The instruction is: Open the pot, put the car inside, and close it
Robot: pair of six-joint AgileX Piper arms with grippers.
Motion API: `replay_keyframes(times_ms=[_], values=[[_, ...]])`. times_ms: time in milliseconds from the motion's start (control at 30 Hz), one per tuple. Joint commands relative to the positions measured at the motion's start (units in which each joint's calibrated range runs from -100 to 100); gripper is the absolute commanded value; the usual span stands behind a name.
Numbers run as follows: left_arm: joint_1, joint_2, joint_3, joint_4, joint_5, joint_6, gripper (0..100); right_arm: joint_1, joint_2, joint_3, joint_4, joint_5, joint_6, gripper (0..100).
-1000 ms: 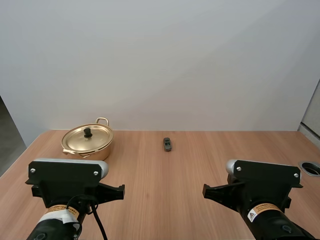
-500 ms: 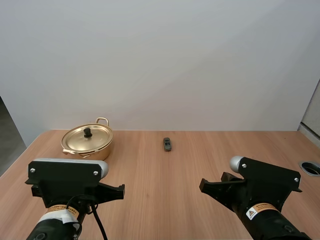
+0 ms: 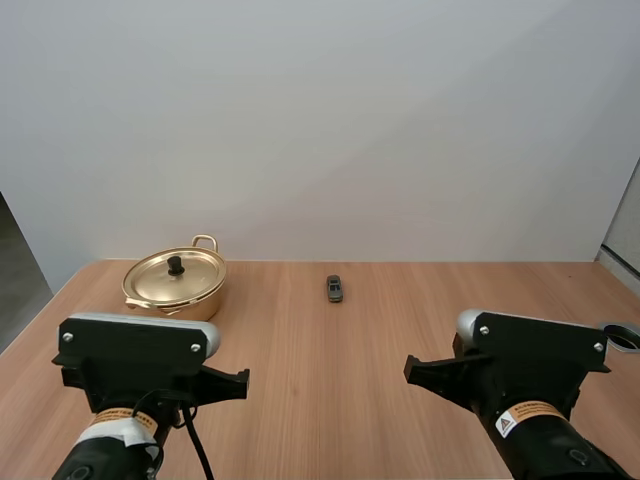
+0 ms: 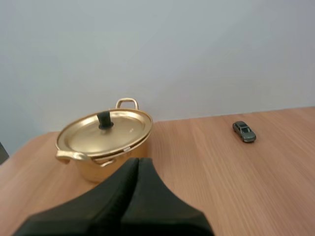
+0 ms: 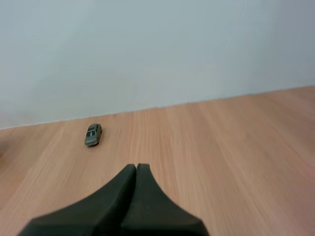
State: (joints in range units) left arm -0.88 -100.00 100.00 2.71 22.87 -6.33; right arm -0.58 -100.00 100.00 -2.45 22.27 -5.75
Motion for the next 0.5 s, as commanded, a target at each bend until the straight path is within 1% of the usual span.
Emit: replay_keyframes(times_ms=[0,33,67,100,133,200,267,333,400,467], values=[[0.03,0.00,0.00,3.66,-4.69,8.26,0,-0.02,0.00,0.00,-33.18,-5.17,-2.44,0],[0.03,0.00,0.00,6.00,-6.25,11.72,0,-0.02,0.00,-0.04,-37.95,-5.14,-2.44,0],[0.03,0.00,-0.48,9.01,-7.27,15.15,0,-0.02,0.00,-0.95,-40.78,-5.14,-2.44,0],[0.03,0.00,-1.42,11.00,-7.33,16.81,0,-0.02,0.00,-2.07,-43.46,-5.36,-2.44,0],[0.03,0.00,-2.81,12.66,-7.33,17.53,0,-0.02,0.00,-3.01,-44.84,-6.57,-2.34,0],[0.03,0.00,-5.88,12.91,-7.12,17.20,0,-0.02,0.00,-4.03,-44.85,-8.80,-2.13,0],[0.03,0.00,-9.99,12.24,-4.20,14.47,0,-0.02,0.00,-4.76,-44.85,-11.08,-2.13,0],[0.03,0.00,-14.68,12.24,3.31,8.05,0,-0.02,0.00,-5.68,-43.52,-15.29,-2.13,0],[0.03,0.20,-20.58,12.44,11.89,2.29,0,-0.02,0.31,-7.10,-39.49,-20.35,-2.06,0],[0.03,3.93,-26.34,13.90,18.87,-3.84,0,-0.02,3.79,-10.43,-35.54,-20.54,-2.06,0]])
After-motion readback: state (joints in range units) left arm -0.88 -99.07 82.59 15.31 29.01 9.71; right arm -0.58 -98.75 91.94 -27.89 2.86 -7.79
